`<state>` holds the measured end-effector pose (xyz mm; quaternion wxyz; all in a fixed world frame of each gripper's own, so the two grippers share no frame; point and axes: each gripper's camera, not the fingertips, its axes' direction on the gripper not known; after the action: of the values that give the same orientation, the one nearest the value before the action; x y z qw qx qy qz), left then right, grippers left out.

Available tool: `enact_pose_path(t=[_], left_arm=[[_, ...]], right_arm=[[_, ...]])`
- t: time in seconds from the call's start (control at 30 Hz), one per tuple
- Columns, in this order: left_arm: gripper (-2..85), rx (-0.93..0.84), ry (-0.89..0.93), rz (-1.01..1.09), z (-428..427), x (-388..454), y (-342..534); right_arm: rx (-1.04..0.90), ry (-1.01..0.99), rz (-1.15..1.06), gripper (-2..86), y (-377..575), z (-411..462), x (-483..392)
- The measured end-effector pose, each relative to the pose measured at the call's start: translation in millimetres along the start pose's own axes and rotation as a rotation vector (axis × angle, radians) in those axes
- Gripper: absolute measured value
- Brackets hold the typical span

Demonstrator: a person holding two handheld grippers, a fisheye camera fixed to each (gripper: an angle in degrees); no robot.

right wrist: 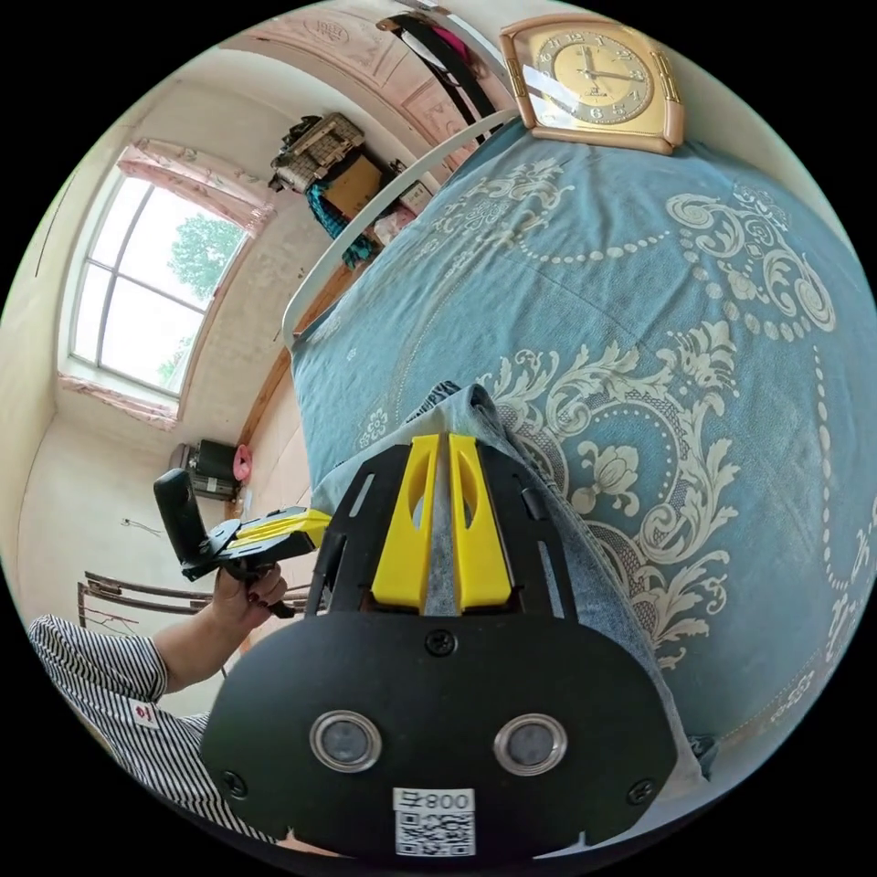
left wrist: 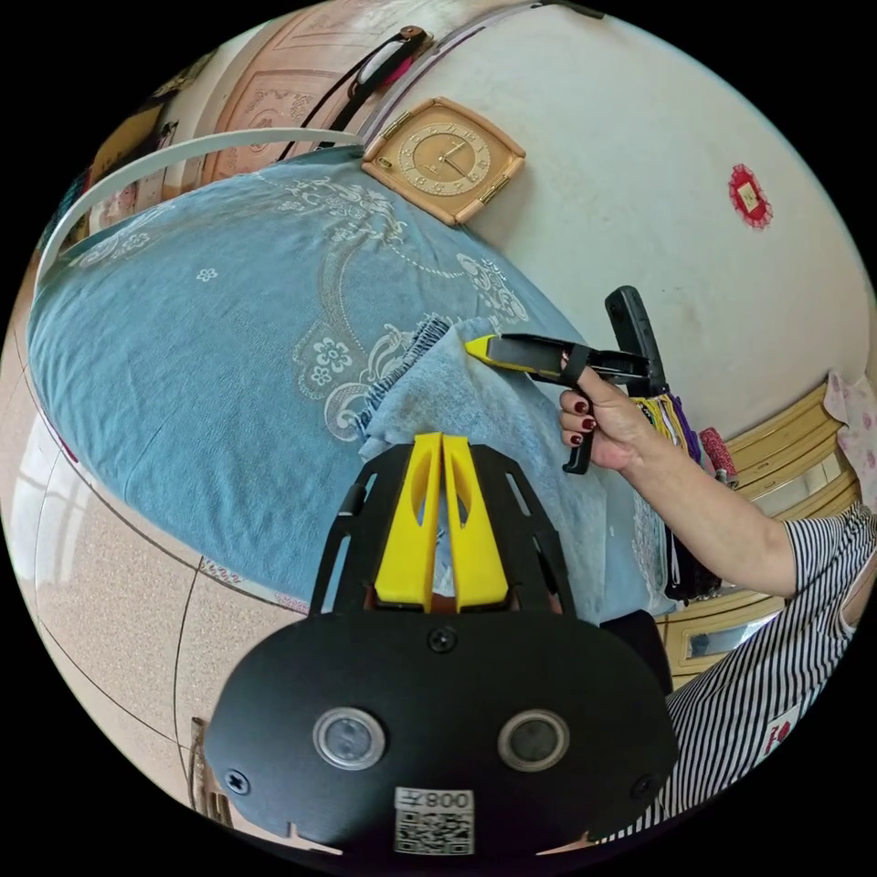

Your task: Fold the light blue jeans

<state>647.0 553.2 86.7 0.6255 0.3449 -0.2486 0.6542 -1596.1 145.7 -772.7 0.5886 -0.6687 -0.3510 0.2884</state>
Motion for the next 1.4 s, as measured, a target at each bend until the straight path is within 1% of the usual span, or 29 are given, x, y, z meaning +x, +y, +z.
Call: enact_pose_path(t=[0.07, 0.1, 0.13, 0.17, 0.23, 0.3, 0.4, 0.57, 0.7, 0.8, 0.9, 0.97, 1.03, 1.07, 1.17, 1.23, 1.33, 1.4], left_arm=[[0.2, 0.044, -0.023, 0.051, -7.2, 13.4, 0.8], [0.2, 0.067, -0.042, 0.084, -10.9, 22.1, 0.9], [0.2, 0.073, -0.053, 0.097, -11.8, 26.0, 0.6], [0.2, 0.074, -0.084, 0.122, -11.6, 32.6, -0.1], [0.2, 0.042, -0.151, 0.139, -5.3, 39.1, -1.2], [0.2, -0.002, -0.197, 0.15, 6.3, 45.6, 0.1], [0.1, 0.016, -0.234, 0.181, 10.9, 58.1, 4.7], [0.1, 0.012, -0.227, 0.201, 15.2, 72.6, 6.4], [0.1, 0.013, -0.202, 0.16, 5.7, 87.6, 6.1], [0.1, 0.097, -0.204, 0.204, -8.9, 110.8, 14.9], [0.1, 0.06, -0.267, 0.228, -1.8, 124.4, 23.3], [0.1, -0.03, -0.309, 0.209, 13.6, 123.4, 25.1], [0.0, -0.024, -0.284, 0.204, 19.5, 123.1, 26.8], [0.0, -0.032, -0.273, 0.196, 20.9, 124.6, 25.9], [0.0, -0.049, -0.292, 0.198, 19.9, 136.3, 23.6], [0.0, -0.031, -0.315, 0.222, 16.2, 147.7, 24.6], [0.1, 0.001, -0.286, 0.255, 13.2, 163.1, 29.9], [0.0, -0.052, -0.308, 0.24, 24.0, 165.1, 32.3]], right_arm=[[-0.057, -0.058, -0.014, 0.5, -5.7, -8.8, -5.9], [-0.078, -0.051, -0.024, 0.4, -8.1, -11.7, -8.9], [-0.068, -0.017, -0.043, 0.3, -10.1, -21.4, -16.6], [-0.019, 0.037, -0.059, 0.2, -9.8, -34.0, -25.7], [0.029, 0.106, -0.066, 0.2, -12.0, -46.0, -37.0], [0.014, 0.146, -0.066, 0.1, -19.7, -42.3, -43.0], [-0.054, 0.198, -0.072, 0.1, -30.8, -20.0, -47.4], [-0.097, 0.276, -0.129, 0.1, -38.2, -15.0, -68.4], [-0.102, 0.218, -0.098, 0.1, -36.9, -29.8, -68.1], [-0.013, 0.208, -0.128, 0.1, -14.2, -64.6, -83.6], [0.078, 0.17, -0.158, 0.1, 29.6, -92.1, -103.5], [0.036, 0.169, -0.155, 0.1, 51.8, -75.4, -108.4], [-0.056, 0.208, -0.156, 0.1, 57.4, -44.7, -105.5], [-0.068, 0.234, -0.164, 0.1, 61.1, -31.9, -102.7], [-0.081, 0.187, -0.135, 0.1, 63.8, -34.9, -95.2], [-0.054, 0.193, -0.148, 0.1, 73.5, -48.1, -99.8], [0.019, 0.196, -0.164, 0.1, 107.6, -80.1, -106.5], [0.063, 0.206, -0.132, 0.1, 133.7, -99.2, -98.5]])
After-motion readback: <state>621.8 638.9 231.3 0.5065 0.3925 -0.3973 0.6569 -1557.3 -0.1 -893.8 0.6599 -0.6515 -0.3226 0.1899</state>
